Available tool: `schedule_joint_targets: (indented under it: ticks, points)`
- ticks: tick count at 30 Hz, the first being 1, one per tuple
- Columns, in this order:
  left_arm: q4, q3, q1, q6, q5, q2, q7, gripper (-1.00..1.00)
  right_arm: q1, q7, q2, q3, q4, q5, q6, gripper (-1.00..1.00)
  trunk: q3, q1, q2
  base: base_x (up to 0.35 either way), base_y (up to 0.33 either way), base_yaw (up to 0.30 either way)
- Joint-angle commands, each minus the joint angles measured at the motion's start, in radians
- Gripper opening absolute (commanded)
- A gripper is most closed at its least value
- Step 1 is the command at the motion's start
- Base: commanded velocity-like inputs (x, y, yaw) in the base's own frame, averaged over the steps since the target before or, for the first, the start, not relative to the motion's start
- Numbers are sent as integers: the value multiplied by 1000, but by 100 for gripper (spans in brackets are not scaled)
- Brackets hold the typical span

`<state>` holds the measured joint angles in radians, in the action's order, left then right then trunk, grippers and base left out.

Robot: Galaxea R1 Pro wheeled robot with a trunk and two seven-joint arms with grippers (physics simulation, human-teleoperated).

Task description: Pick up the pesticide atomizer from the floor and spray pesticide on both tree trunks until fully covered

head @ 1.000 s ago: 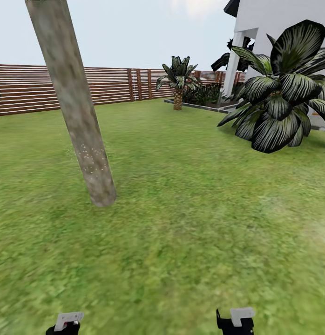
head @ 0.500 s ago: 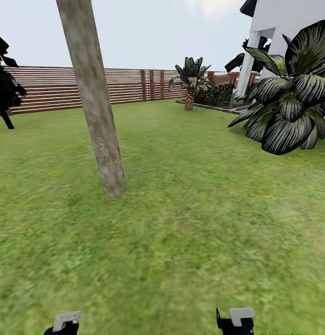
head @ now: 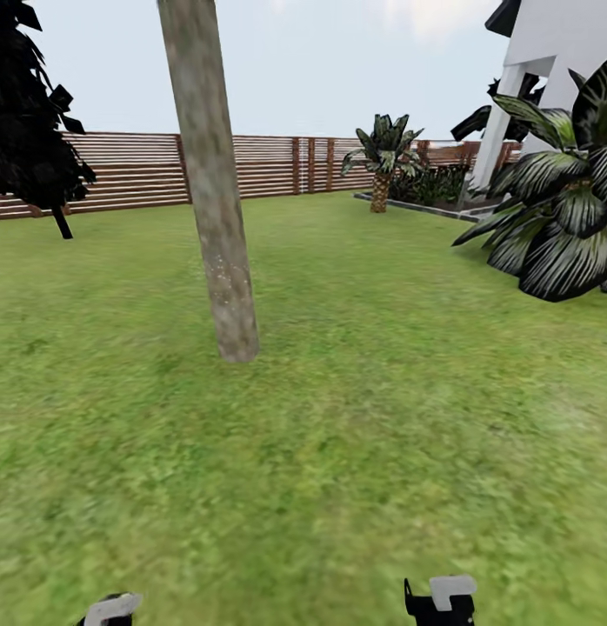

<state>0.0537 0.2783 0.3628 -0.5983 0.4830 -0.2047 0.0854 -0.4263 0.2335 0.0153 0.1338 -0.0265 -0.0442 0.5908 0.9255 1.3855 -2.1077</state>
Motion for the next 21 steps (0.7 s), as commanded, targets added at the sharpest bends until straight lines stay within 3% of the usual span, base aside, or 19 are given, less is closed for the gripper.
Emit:
schedule_joint_targets:
  ticks: [1,4,21]
  points:
    - [-10,5,0,-22,33,0,8,-100,0,10,0,8,0,-5,0,100,0,0,0,0,0,177]
    - [-17,7,-1,-36,59,0,9,-100,0,10,0,8,0,-5,0,100,-4,0,0,0,0,177]
    - [-99,8,-10,-28,64,3,10,-100,0,10,1,8,0,-5,0,100,-25,0,0,0,0,182]
